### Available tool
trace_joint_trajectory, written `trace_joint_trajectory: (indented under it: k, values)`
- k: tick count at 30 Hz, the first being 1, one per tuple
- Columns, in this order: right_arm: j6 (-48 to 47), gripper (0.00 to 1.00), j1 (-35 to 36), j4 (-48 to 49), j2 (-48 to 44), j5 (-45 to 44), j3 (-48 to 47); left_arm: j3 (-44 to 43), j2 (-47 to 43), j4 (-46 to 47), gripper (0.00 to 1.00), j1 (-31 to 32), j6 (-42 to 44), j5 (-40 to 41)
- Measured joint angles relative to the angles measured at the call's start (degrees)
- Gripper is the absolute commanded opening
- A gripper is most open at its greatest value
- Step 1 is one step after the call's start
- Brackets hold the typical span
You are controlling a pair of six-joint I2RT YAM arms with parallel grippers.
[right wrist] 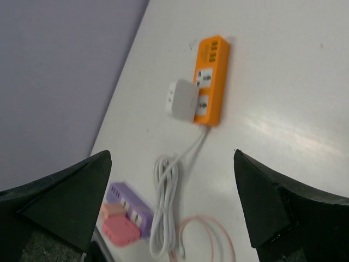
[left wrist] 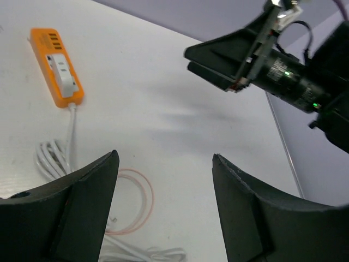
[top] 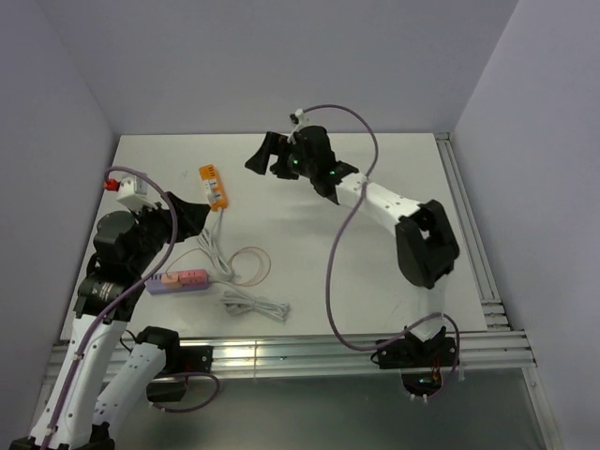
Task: Insert the plug
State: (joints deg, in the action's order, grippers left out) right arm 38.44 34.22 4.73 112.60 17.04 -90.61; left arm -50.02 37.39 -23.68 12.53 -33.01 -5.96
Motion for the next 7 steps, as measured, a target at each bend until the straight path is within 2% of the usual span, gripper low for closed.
trace_joint_trajectory:
  k: [7]
  values:
    - [-3.6, 1.00, 1.0, 3.5, -23.0, -6.3, 29.7, 11.5, -4.0, 6.8, 0.74, 0.0, -6.2, -4.9]
